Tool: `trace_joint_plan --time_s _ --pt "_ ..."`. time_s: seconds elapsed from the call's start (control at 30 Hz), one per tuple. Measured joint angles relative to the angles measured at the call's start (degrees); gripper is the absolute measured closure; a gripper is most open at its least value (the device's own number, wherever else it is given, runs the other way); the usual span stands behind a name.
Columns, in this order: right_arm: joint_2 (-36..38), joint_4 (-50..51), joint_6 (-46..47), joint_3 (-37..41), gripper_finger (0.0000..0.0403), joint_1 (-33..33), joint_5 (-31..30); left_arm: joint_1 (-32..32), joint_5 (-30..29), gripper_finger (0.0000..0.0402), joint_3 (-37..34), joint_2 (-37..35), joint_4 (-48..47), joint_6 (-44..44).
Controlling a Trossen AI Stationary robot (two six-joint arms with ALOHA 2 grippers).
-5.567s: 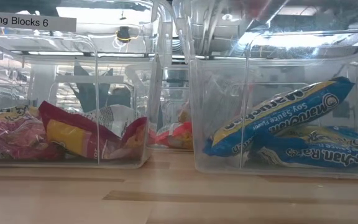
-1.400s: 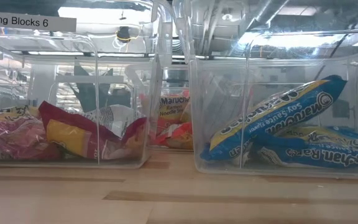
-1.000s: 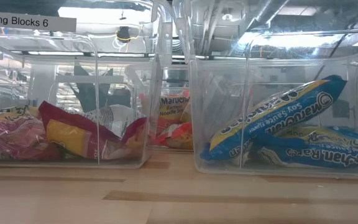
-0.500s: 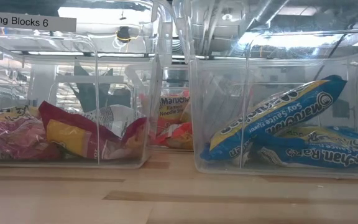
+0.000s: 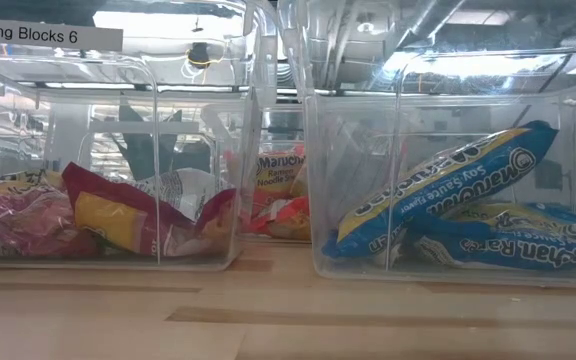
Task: Sort Maruchan noodles
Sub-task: Put the blue noodle pack into the bottom right transparent bin
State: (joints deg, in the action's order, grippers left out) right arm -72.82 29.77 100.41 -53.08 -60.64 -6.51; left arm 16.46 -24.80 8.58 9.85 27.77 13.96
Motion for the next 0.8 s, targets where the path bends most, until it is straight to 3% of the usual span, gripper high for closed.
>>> trace_joint_plan --time_s 0.13,0.27,0.47,0.8 --pt "3.34 3.29 3.47 -0.02 0.0384 0.03 -6.88 -0.01 0.0 0.0401 0.0 0.0 -0.03 0.0" --pt "2.26 9.36 8.03 -0.02 0.0366 0.04 -8.3 -0.01 0.0 0.0401 0.0 0.0 -0.11 -0.01" --pt "-3.83 10.85 9.1 0.02 0.036 -0.57 -1.45 0.01 0.0 0.0401 0.0 0.0 -0.13 -0.02" --pt "-11.86 10.78 7.16 0.02 0.0346 -0.2 3.26 0.01 0.0 0.0401 0.0 0.0 -0.11 0.08"
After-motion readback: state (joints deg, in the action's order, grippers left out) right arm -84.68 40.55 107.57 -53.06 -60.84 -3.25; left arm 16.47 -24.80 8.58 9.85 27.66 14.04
